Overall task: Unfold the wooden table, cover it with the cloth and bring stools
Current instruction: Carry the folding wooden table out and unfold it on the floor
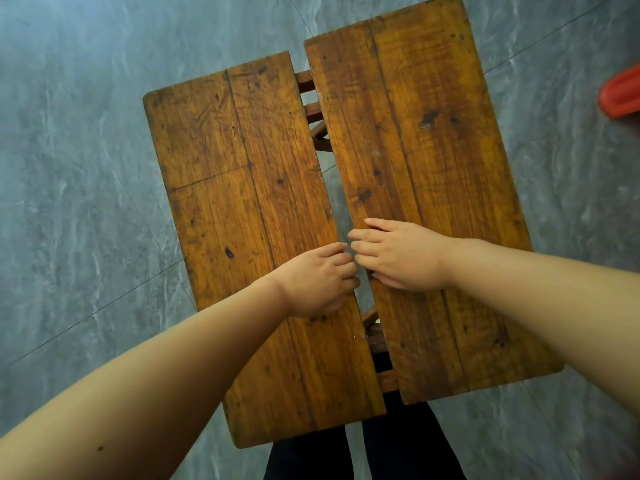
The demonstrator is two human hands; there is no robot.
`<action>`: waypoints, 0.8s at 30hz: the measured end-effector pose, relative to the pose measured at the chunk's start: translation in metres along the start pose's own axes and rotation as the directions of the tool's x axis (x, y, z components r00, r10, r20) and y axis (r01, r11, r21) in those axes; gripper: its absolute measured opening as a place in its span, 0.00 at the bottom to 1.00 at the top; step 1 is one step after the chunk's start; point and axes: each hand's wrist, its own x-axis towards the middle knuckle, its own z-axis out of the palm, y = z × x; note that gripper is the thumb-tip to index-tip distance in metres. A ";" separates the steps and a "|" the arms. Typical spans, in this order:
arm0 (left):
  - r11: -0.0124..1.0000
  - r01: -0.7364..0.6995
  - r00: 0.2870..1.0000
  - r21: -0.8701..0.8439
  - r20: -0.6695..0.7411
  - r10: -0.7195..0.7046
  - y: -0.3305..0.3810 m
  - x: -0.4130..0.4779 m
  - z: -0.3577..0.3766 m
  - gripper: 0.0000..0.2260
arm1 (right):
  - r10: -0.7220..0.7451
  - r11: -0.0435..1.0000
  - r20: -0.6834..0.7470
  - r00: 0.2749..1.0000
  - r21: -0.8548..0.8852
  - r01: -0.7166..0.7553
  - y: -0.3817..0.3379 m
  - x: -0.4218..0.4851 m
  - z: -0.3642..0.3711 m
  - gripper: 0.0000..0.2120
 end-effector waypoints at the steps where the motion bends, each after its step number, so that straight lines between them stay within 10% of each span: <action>1: 1.000 0.005 1.000 0.000 -0.001 -0.005 0.001 -0.001 0.000 0.13 | -0.003 1.000 -0.023 1.000 -0.001 0.003 0.000 0.000 0.002 0.21; 14: 0.963 0.238 0.968 -0.128 -0.048 -0.246 0.017 -0.025 0.001 0.18 | 0.152 0.971 -0.150 0.977 0.205 -0.120 -0.004 -0.023 0.016 0.18; 24: 0.839 0.527 0.841 -0.134 0.223 -0.492 0.033 -0.022 0.019 0.33 | 0.284 0.932 -0.079 0.955 0.255 -0.257 -0.021 -0.025 0.034 0.26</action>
